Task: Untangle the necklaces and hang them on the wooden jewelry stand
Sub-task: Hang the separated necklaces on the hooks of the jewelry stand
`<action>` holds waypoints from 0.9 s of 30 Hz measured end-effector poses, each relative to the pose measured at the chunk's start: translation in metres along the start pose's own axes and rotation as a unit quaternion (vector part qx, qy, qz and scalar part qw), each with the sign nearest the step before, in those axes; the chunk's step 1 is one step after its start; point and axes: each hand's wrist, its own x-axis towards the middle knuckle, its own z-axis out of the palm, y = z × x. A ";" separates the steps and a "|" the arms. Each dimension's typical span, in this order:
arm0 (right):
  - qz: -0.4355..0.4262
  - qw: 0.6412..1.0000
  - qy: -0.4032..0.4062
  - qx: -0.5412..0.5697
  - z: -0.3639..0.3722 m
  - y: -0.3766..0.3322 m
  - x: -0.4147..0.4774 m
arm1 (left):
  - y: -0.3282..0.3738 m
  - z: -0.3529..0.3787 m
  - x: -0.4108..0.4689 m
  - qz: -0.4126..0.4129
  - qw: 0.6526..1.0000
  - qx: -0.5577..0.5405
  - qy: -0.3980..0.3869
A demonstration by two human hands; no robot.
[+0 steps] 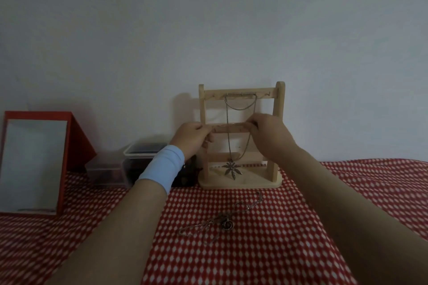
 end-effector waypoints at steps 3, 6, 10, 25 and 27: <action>0.017 0.999 0.038 -0.027 0.004 0.002 0.006 | -0.004 0.003 0.009 0.020 0.995 0.090 0.047; 0.036 0.996 0.049 -0.063 0.010 0.002 0.010 | -0.003 0.009 0.011 0.012 0.976 0.186 0.114; 0.038 0.990 0.055 -0.125 0.019 0.006 0.007 | -0.004 0.016 0.011 -0.020 0.962 0.224 0.152; 0.089 0.993 -0.062 0.033 0.046 0.011 -0.033 | -0.047 0.040 -0.015 -0.065 0.997 0.039 -0.001; 0.097 0.991 -0.085 0.020 0.045 0.010 -0.033 | -0.048 0.043 -0.017 -0.066 0.997 0.046 -0.015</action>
